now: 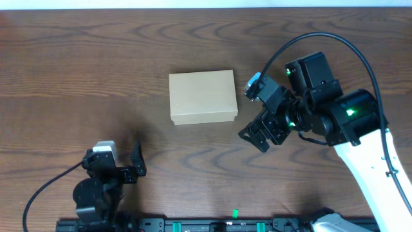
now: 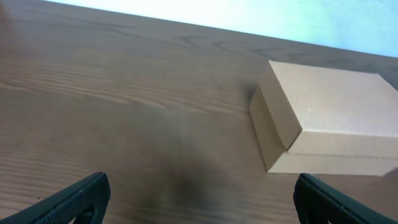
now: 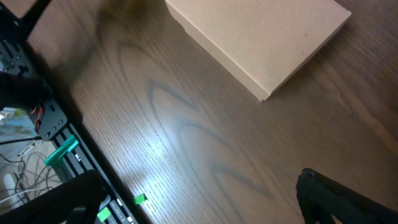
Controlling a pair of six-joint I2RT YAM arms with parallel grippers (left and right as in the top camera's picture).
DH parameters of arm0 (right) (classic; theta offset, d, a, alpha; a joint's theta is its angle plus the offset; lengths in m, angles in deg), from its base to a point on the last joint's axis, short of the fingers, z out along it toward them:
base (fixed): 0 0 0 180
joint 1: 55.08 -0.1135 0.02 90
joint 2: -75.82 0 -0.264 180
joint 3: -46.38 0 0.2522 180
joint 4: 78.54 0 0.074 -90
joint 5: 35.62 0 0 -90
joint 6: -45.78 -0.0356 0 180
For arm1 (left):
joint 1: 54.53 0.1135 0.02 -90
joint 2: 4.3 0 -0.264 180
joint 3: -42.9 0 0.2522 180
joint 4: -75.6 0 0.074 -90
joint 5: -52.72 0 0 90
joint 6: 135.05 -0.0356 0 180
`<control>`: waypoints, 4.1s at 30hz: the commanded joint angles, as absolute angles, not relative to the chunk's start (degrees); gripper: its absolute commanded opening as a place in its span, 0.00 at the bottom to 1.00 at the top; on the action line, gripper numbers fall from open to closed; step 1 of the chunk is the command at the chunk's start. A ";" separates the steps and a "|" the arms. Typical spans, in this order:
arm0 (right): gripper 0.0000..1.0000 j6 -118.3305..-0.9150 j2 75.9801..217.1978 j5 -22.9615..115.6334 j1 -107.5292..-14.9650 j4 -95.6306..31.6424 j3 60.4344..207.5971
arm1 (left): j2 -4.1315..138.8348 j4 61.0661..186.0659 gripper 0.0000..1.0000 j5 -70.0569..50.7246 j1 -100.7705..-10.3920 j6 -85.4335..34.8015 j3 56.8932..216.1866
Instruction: Pack container
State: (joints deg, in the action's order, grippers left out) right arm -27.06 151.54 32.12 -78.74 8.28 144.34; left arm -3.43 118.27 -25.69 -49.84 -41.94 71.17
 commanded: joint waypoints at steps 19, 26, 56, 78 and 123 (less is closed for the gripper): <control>0.99 -27.03 151.06 31.90 -78.70 8.30 144.08 | -4.11 108.58 0.95 -27.17 -57.60 -38.18 62.55; 0.99 -27.03 151.06 31.90 -78.70 8.30 144.08 | -4.09 108.78 0.95 -27.37 -57.58 -38.27 62.55; 0.99 -26.60 148.15 37.21 -78.70 8.82 143.99 | -4.04 108.78 0.95 -27.39 -57.56 -38.27 62.55; 0.99 -19.17 94.71 37.43 -88.71 -19.90 90.58 | -4.04 108.78 0.95 -27.39 -57.56 -38.27 62.55; 0.99 -32.00 76.13 38.52 -88.64 -25.54 69.66 | -4.04 108.78 0.95 -27.39 -57.56 -38.27 62.55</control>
